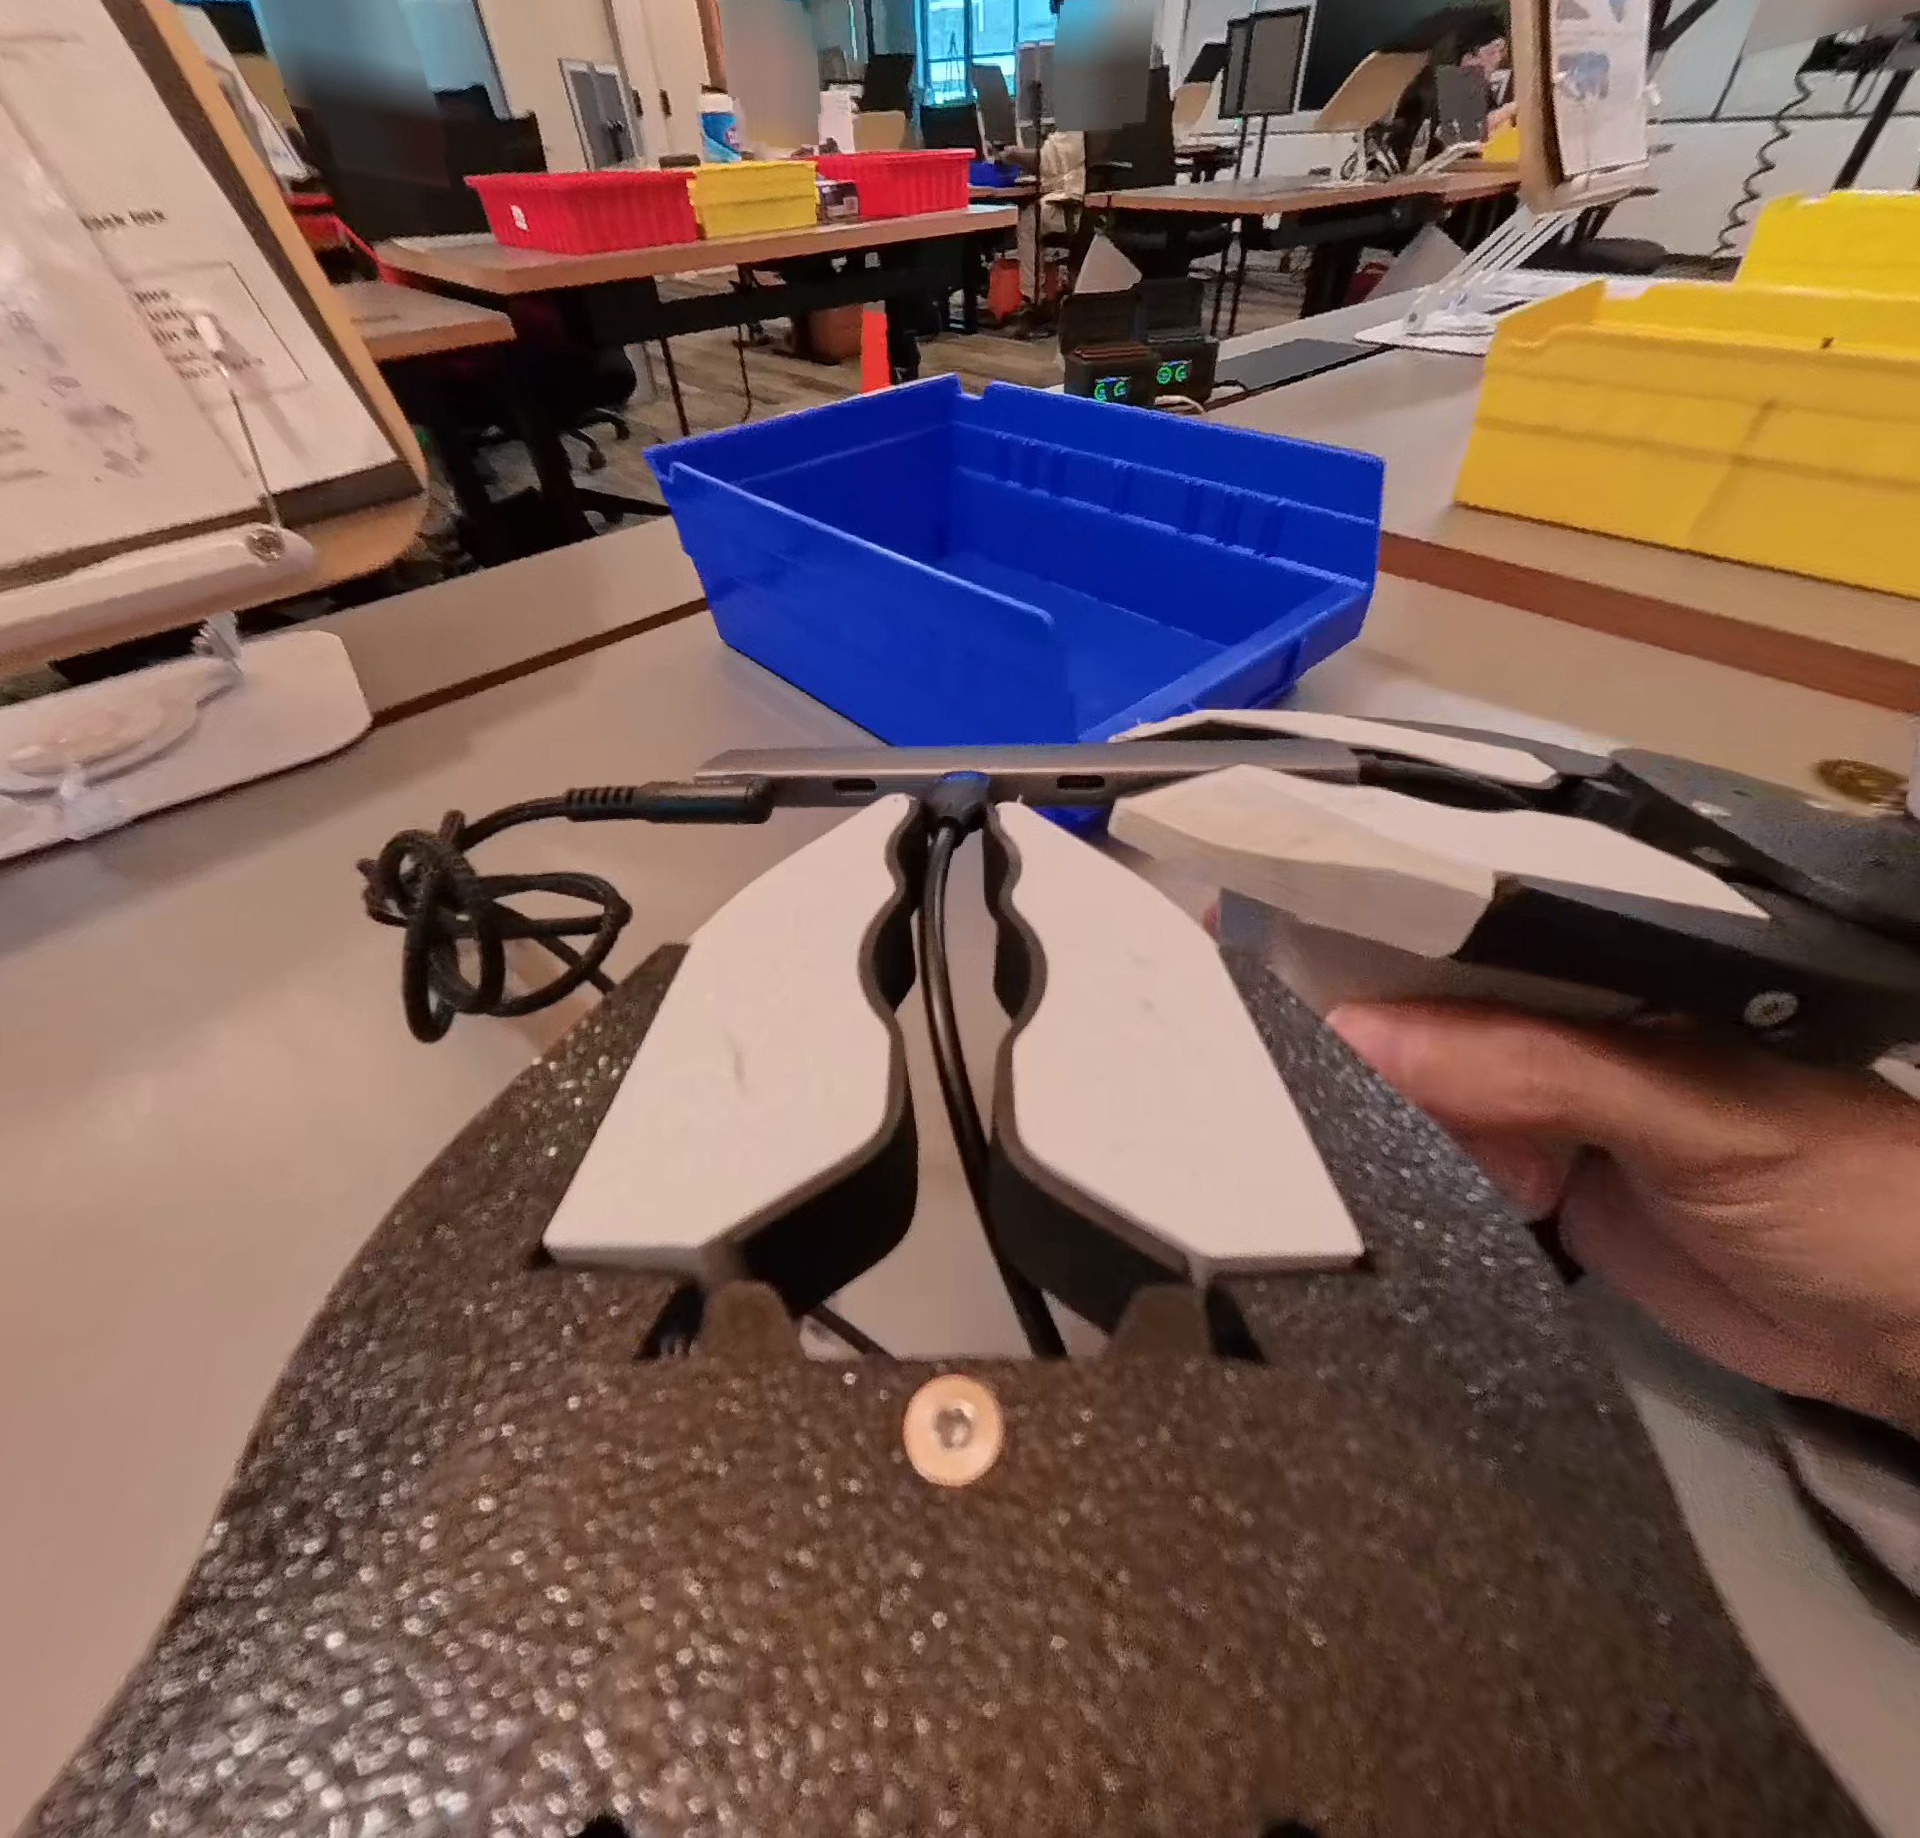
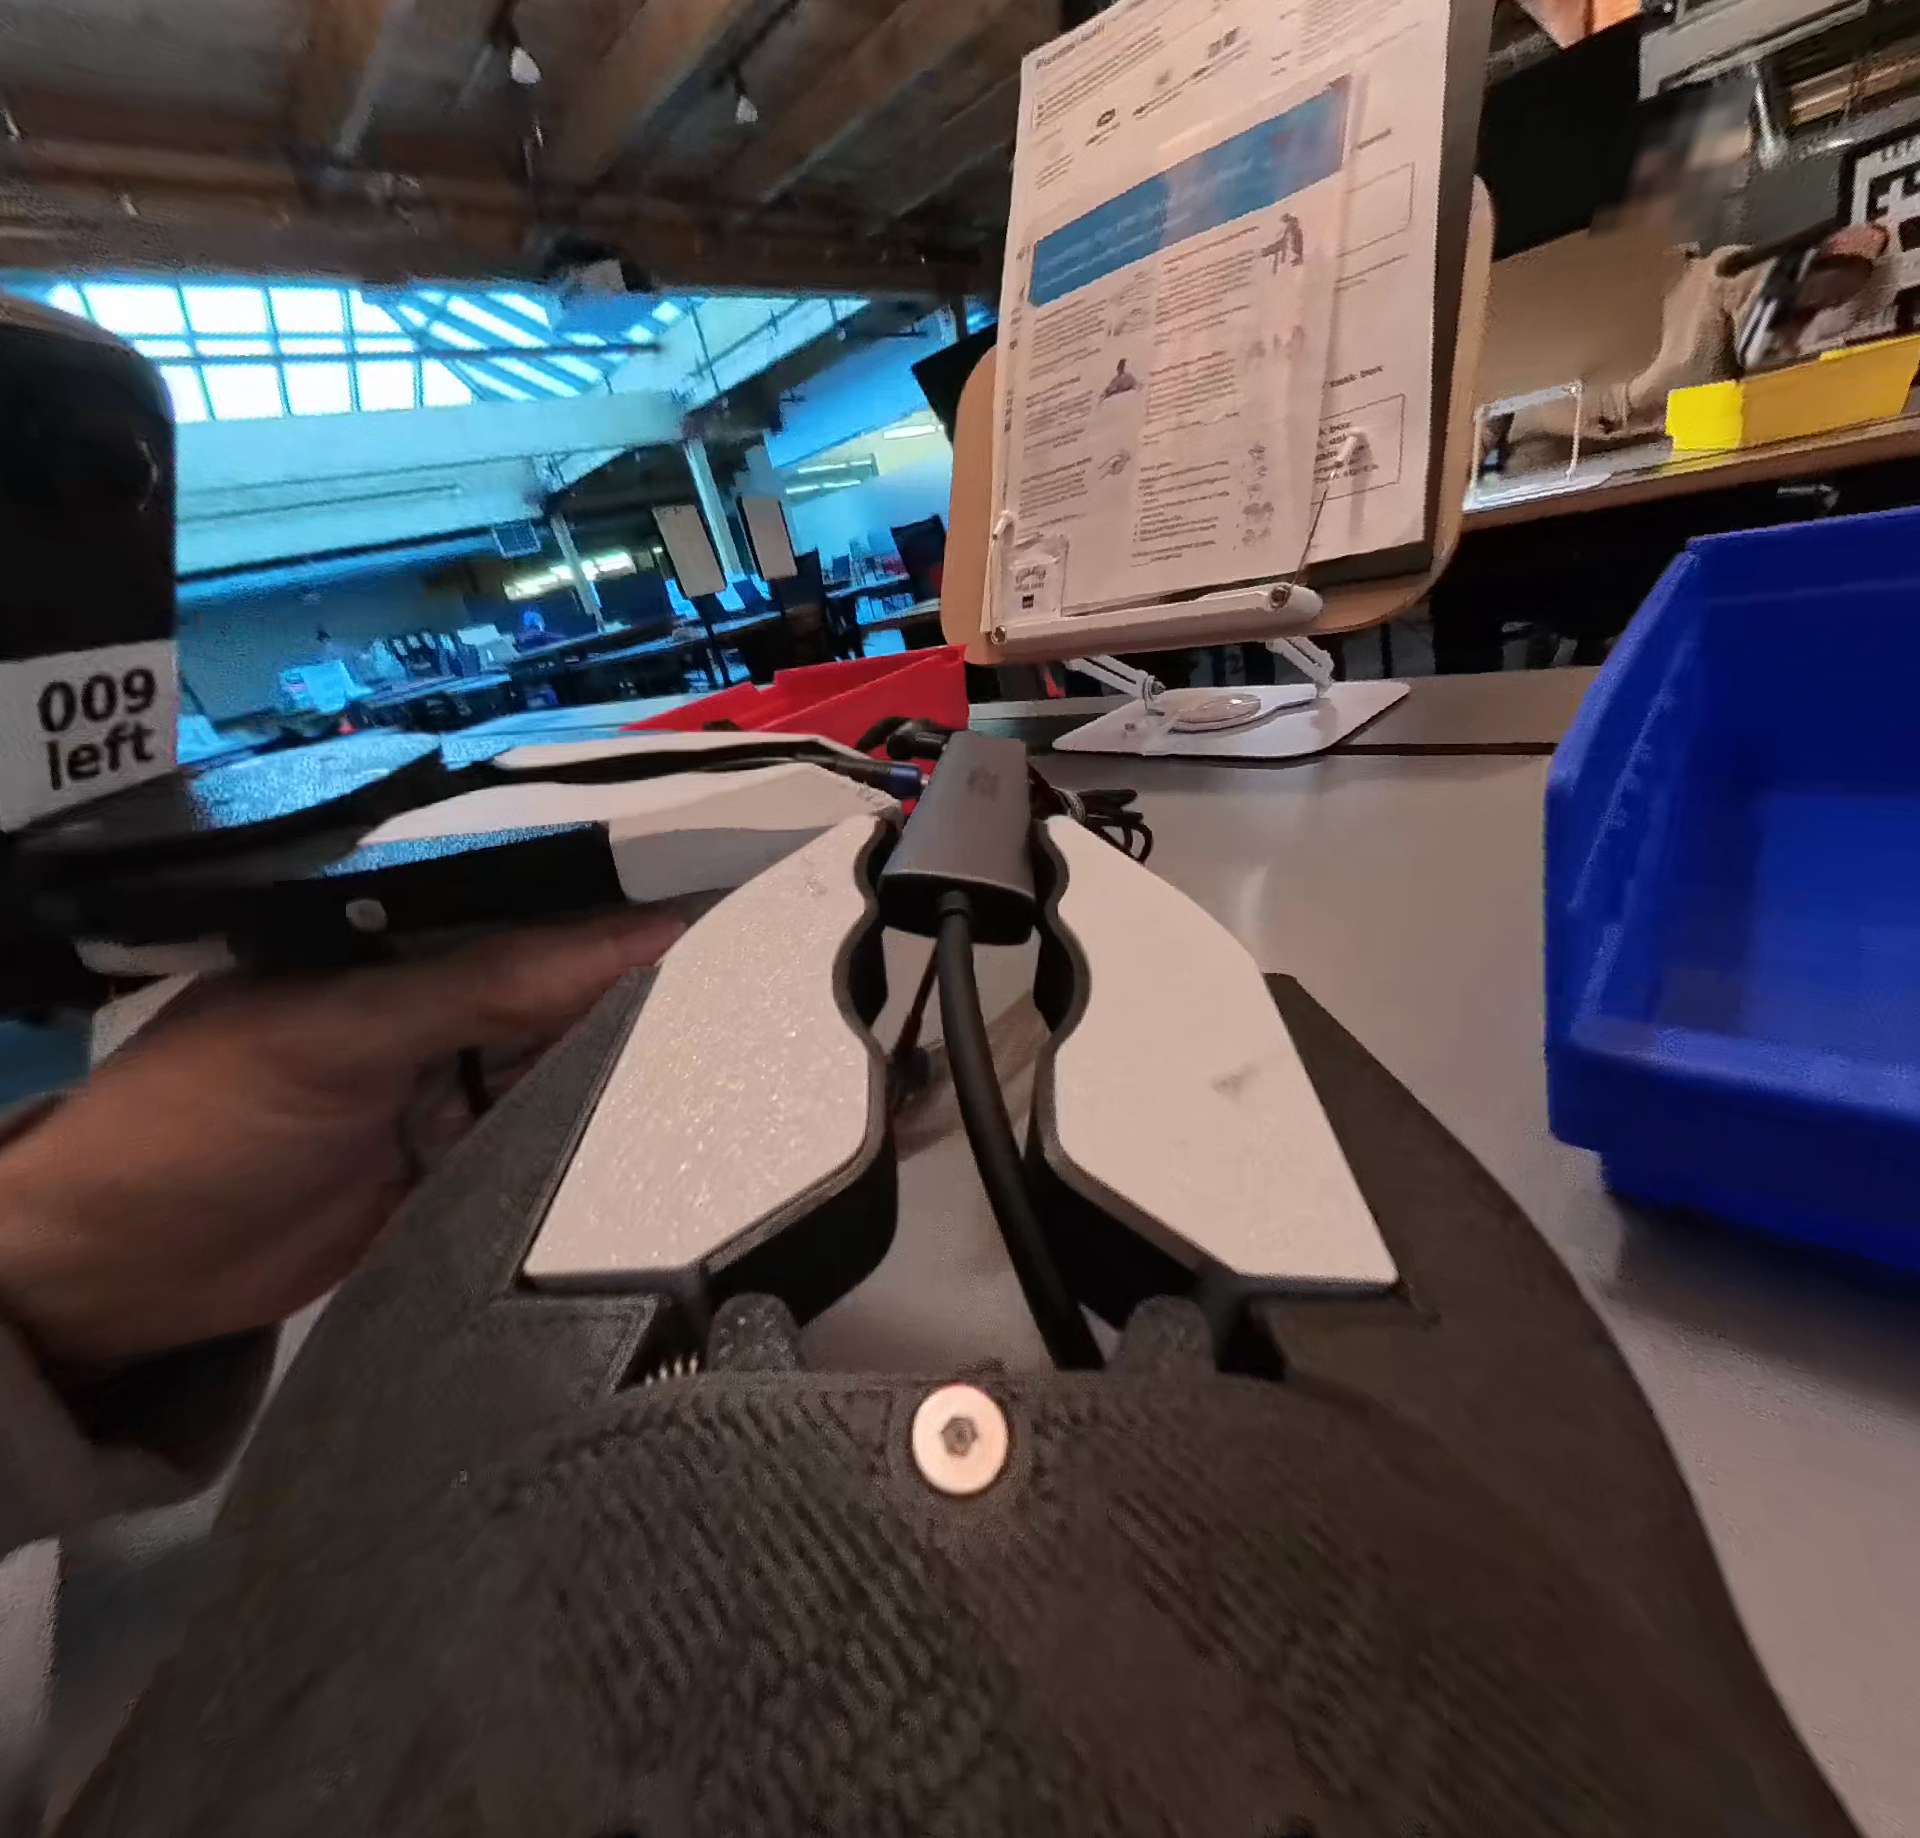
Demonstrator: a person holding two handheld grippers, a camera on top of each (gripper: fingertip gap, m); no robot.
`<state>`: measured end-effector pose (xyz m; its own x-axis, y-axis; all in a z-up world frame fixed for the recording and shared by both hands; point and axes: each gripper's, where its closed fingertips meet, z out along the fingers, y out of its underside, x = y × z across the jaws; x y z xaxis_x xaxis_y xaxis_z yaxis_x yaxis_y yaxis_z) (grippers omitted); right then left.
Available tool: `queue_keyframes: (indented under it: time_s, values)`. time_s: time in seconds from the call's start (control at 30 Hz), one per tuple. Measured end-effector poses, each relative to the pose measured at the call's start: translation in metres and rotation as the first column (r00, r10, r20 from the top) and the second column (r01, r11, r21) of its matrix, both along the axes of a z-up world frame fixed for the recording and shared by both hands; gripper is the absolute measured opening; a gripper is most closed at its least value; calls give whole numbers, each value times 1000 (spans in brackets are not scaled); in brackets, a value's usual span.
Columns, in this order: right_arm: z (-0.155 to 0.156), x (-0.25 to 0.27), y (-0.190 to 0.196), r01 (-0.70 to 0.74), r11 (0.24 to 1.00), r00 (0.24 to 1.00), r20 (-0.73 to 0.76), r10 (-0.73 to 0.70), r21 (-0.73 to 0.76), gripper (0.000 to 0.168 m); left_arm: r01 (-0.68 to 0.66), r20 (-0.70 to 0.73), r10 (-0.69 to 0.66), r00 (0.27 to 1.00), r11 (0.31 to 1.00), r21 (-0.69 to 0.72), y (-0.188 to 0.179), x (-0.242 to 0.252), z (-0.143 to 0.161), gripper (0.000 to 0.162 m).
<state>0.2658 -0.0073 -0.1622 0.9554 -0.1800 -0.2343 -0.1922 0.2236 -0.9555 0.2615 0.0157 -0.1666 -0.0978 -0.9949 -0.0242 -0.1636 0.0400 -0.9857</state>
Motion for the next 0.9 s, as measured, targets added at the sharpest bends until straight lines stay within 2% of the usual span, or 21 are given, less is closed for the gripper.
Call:
queue_keyframes:
  time_s: [0.23, 0.47, 0.57, 0.7, 0.8, 0.9]
  values:
    - [-1, 5, 2, 13, 999, 998, -60, -15, -35, 34, -42, 81, 30, 996, 989, 141, 7, -4, 1, 10]
    - [-2, -2, 5, -75, 994, 992, -104, 67, -75, 25, -50, 92, 26, 995, 963, 266, 12, -4, -4, 9]
    - [-7, -3, 6, -67, 990, 997, -51, 61, -124, 24, -34, 73, 18, 997, 974, 224, 13, -4, -9, 9]
    - [-7, -4, 2, -60, 993, 996, 55, 65, -97, 25, 19, 66, -23, 998, 997, 70, 9, -6, -12, 10]
    - [-1, -4, -1, -13, 997, 991, 133, 23, -77, 24, 75, 71, -72, 995, 996, -53, 5, -8, -7, 18]
    - [0, -4, -2, 14, 997, 982, 189, 2, -82, 24, 83, 126, -73, 989, 994, -72, 7, -11, 5, 18]
